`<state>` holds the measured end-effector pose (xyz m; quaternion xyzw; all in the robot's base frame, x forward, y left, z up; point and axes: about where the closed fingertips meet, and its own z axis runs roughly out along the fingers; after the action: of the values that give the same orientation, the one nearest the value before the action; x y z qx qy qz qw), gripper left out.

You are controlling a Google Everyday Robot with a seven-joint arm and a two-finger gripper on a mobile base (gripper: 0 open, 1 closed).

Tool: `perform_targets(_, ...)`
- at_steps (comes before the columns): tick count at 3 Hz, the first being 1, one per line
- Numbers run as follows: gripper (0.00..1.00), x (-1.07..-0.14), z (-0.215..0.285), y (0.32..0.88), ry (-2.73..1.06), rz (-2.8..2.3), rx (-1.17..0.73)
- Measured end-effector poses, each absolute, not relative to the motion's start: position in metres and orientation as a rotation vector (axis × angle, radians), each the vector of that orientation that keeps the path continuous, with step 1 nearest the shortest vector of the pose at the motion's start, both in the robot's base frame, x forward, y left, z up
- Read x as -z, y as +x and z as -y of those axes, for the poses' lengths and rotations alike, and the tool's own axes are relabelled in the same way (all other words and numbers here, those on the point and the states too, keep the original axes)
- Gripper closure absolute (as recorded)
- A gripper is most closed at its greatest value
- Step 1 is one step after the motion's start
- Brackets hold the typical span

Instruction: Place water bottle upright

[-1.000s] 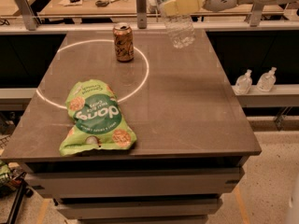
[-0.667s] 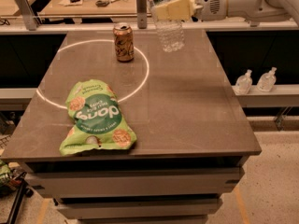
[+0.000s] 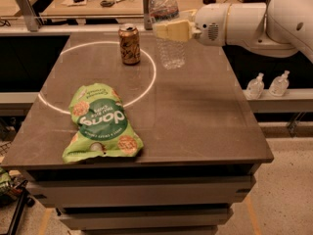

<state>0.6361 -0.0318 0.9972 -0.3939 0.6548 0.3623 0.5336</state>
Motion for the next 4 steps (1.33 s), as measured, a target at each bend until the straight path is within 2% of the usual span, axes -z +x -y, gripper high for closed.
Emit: perform_targets(4,1.00,-0.934,0.058,0.631,-0.647,-1.459,-0.776)
